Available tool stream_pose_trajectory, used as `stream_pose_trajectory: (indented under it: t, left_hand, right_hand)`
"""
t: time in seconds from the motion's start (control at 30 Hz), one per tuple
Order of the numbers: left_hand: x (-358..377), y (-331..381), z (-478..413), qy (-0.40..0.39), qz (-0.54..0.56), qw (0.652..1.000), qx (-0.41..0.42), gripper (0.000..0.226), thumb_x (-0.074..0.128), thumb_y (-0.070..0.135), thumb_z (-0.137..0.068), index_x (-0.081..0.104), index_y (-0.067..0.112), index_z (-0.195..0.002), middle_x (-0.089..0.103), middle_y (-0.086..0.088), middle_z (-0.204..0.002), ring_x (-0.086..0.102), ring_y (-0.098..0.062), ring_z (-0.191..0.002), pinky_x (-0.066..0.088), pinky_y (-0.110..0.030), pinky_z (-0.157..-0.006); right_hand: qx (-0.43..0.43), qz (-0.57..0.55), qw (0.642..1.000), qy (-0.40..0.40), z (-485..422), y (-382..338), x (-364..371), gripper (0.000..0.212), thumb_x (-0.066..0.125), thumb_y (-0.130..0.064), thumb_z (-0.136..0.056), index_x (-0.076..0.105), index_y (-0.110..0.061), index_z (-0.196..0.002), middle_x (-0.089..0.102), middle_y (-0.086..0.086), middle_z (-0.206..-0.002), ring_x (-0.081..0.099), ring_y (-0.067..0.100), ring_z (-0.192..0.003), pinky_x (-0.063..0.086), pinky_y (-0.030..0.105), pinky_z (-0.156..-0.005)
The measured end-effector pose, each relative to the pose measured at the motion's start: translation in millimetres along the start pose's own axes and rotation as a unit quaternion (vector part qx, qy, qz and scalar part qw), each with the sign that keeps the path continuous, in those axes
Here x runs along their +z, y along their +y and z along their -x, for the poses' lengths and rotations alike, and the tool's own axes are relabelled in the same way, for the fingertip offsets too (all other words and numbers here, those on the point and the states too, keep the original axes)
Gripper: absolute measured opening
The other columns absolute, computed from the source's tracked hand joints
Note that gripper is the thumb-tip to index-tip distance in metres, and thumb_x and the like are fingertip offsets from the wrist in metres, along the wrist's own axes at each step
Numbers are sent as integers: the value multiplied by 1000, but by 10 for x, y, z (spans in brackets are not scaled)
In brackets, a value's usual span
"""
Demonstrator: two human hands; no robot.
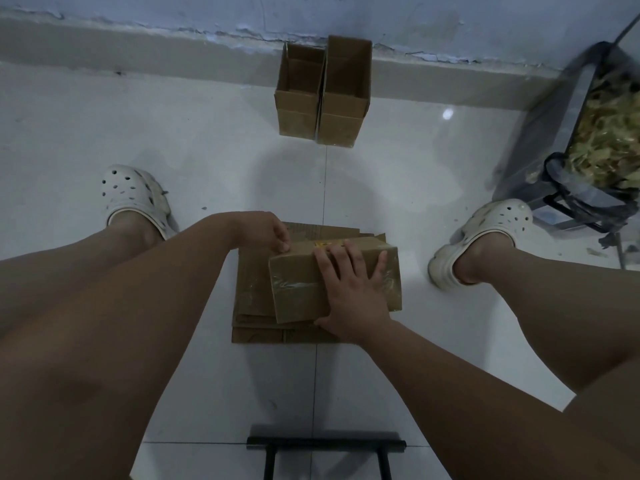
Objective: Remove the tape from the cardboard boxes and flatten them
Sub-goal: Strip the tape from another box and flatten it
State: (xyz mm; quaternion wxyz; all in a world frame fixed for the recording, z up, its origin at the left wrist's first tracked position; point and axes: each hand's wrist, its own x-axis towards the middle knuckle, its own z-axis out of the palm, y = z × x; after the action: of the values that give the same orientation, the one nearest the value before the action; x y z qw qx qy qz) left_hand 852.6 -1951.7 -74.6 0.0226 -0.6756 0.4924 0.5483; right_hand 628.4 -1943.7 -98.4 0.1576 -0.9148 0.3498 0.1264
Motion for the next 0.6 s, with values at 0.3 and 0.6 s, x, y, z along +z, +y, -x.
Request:
stream_pose_trajectory:
  t: [0.3,0.6]
  left_hand:
    - [188,-91,-42,48,36,998,-3,30,41,12,-99,49,14,-70,48,-1,-75,42,-13,-68,34,-24,-60]
    - [285,-129,129,243,38,969,31,12,62,15,-88,59,20,-77,62,3,-80,55,-11,-75,38,-20,-62]
  right_hand:
    - [-5,-15,1000,-1,-72,76,-10,119,78,-55,-65,-8,-32,-145,3,-2,-147,-10,22,-142,-20,65,-102]
    - [-11,-21,1000,-19,-132,84,-55,120,76,-56,-67,-7,-29,-149,0,-4,-149,-13,20,-142,-19,68,-102]
